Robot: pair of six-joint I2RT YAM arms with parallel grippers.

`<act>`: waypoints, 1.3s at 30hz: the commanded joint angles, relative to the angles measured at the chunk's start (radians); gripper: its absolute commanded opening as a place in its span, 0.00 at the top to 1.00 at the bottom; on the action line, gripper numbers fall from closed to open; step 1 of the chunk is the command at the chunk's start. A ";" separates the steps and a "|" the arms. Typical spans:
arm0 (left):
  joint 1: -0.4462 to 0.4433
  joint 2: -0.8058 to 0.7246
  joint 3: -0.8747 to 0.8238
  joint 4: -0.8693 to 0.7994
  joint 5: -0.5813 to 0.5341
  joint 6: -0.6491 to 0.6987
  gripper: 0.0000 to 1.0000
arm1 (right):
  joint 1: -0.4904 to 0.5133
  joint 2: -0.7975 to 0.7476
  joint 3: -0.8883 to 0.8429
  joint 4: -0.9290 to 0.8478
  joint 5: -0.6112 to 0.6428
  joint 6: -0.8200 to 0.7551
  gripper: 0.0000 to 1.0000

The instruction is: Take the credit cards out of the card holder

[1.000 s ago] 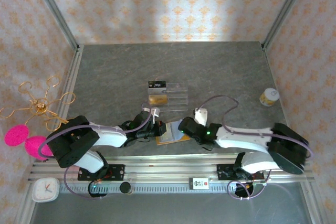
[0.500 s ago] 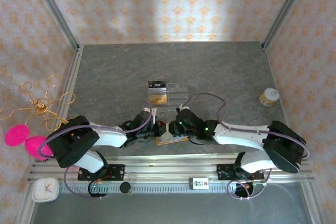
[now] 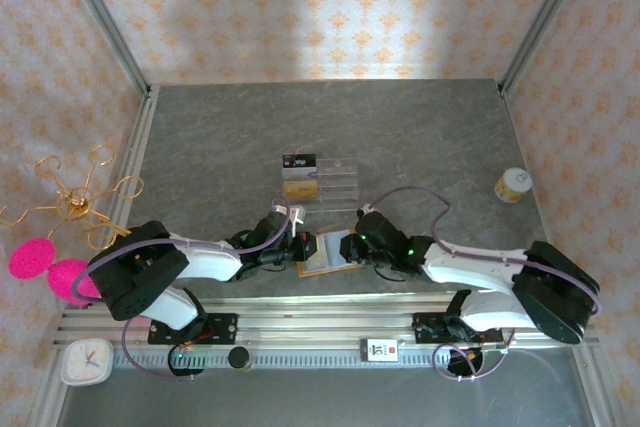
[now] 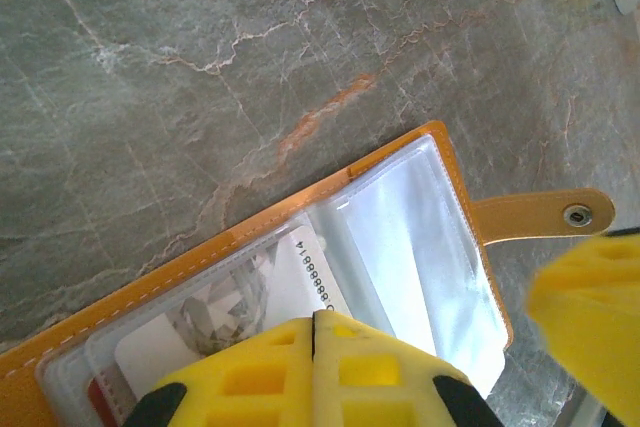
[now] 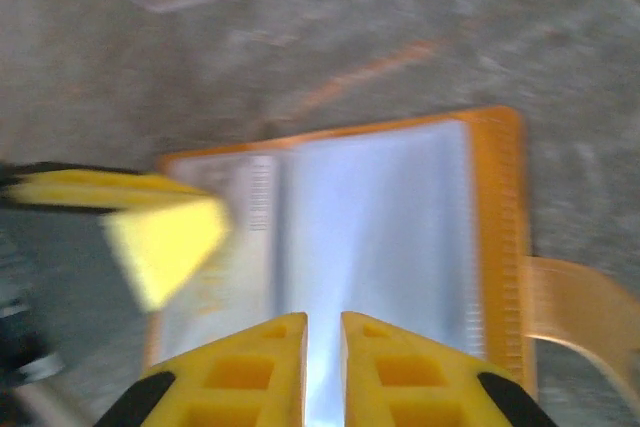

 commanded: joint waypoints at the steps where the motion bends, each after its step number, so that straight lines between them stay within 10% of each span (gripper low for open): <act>1: -0.011 0.008 -0.015 -0.053 -0.016 0.021 1.00 | 0.005 0.025 0.053 0.053 -0.118 -0.042 0.84; 31: -0.017 -0.013 -0.040 -0.033 -0.030 0.023 1.00 | -0.048 0.332 0.066 0.184 -0.274 0.095 0.81; 39: -0.020 0.001 -0.035 -0.029 -0.025 0.021 1.00 | -0.047 0.345 0.051 0.243 -0.284 0.131 1.00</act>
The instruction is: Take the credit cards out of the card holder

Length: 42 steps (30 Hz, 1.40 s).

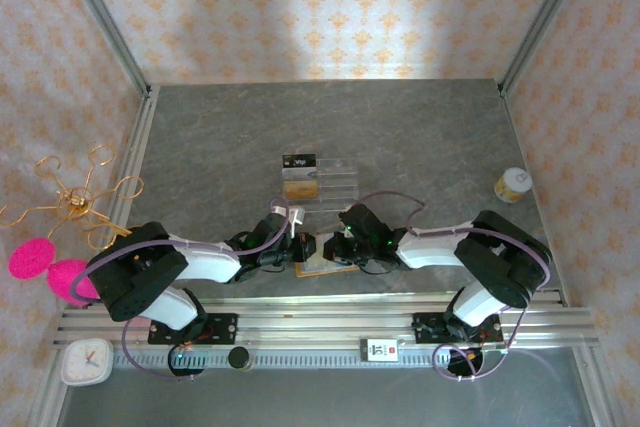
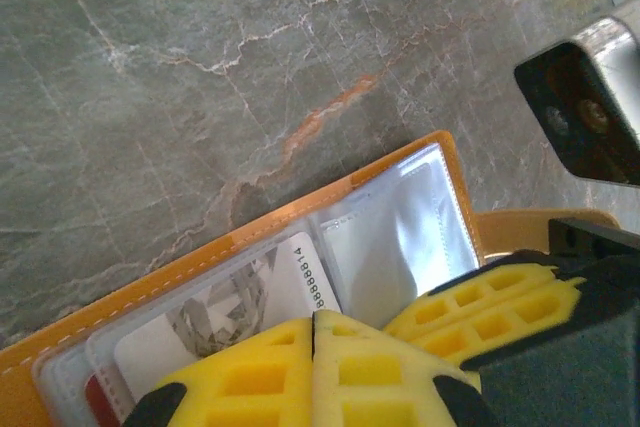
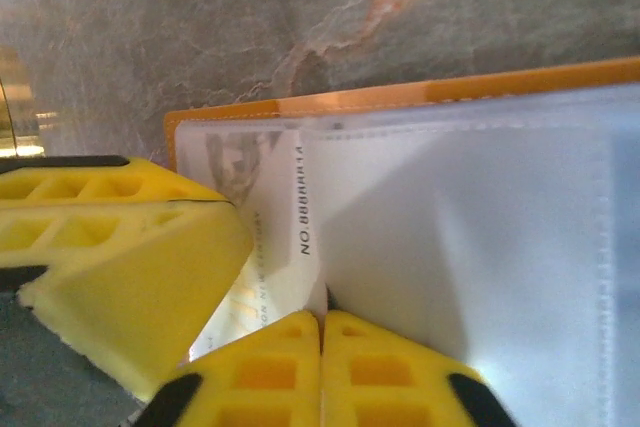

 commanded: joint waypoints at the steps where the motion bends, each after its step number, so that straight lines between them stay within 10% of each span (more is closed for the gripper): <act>1: -0.014 0.005 -0.019 -0.051 -0.014 0.022 1.00 | 0.003 0.008 -0.007 0.013 0.014 0.019 1.00; 11: -0.015 -0.175 -0.055 -0.110 -0.064 0.021 0.76 | 0.013 -0.095 -0.087 -0.001 0.142 0.099 1.00; 35: -0.016 0.043 -0.032 -0.121 0.010 0.053 1.00 | 0.044 -0.171 -0.055 -0.189 0.270 0.048 1.00; 42: -0.015 0.029 -0.038 -0.116 0.014 0.059 1.00 | 0.044 -0.180 -0.071 -0.136 0.240 0.032 0.81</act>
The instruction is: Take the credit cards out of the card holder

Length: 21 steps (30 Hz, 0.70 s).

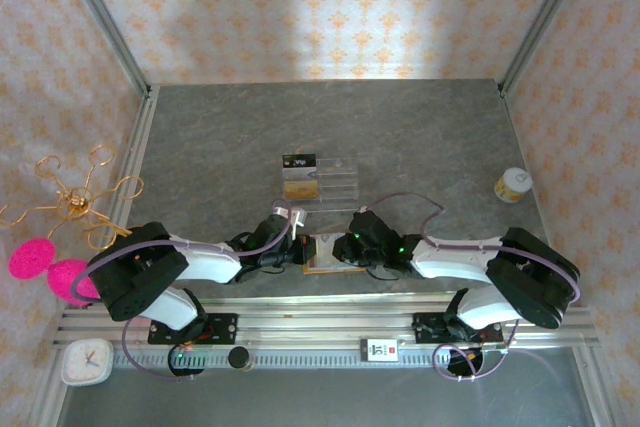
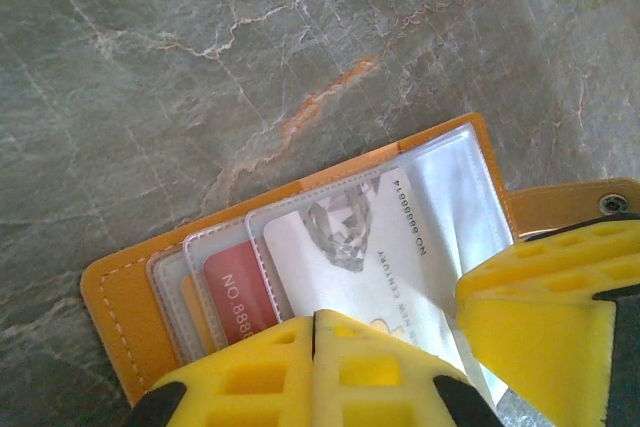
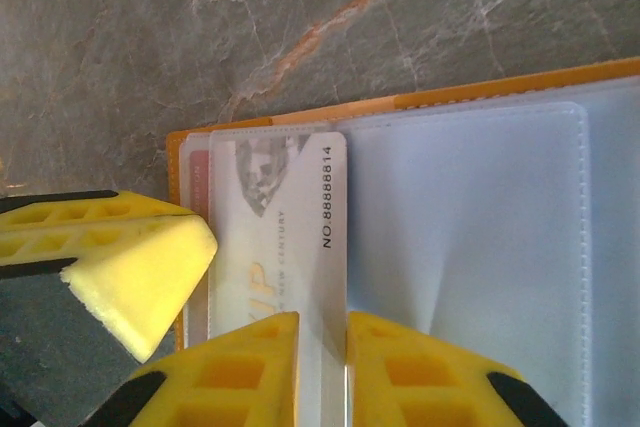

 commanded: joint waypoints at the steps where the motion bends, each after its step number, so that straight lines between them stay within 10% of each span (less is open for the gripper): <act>1: -0.004 0.026 -0.038 -0.101 0.018 0.015 1.00 | 0.005 0.003 -0.012 -0.006 0.015 -0.021 0.81; 8: -0.004 0.025 -0.039 -0.099 0.021 0.015 1.00 | 0.004 0.018 -0.009 -0.002 0.016 -0.018 1.00; 21: -0.004 -0.023 -0.031 -0.122 0.017 0.034 1.00 | -0.017 -0.120 -0.090 -0.082 0.081 0.021 1.00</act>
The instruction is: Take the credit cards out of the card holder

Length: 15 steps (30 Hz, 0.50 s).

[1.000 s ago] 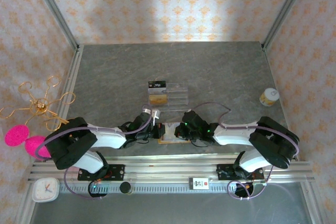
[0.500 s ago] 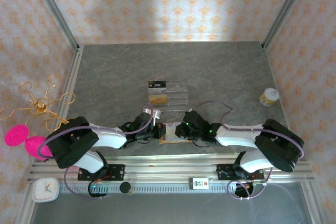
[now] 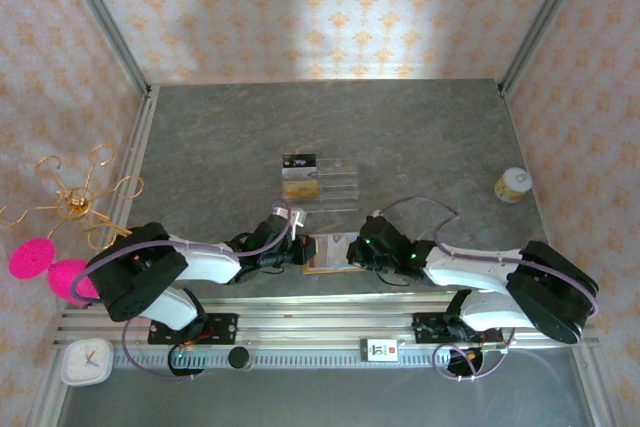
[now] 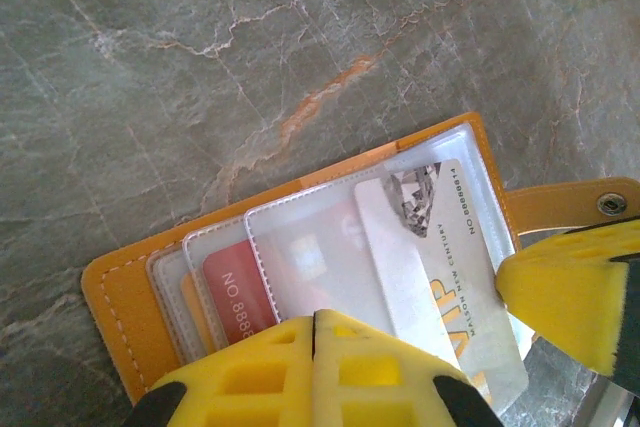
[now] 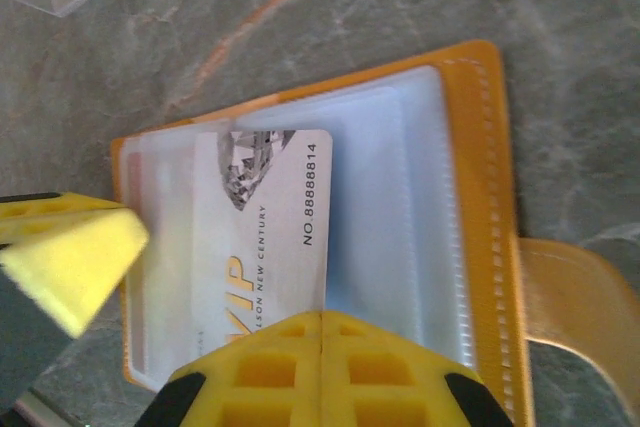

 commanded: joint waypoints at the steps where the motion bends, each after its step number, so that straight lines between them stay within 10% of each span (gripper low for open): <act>1: -0.004 -0.032 -0.024 -0.126 0.015 0.032 1.00 | -0.005 0.013 -0.006 -0.007 0.014 0.003 1.00; 15: -0.105 0.035 0.142 -0.167 -0.007 0.064 1.00 | -0.005 0.053 0.013 0.024 -0.013 -0.048 1.00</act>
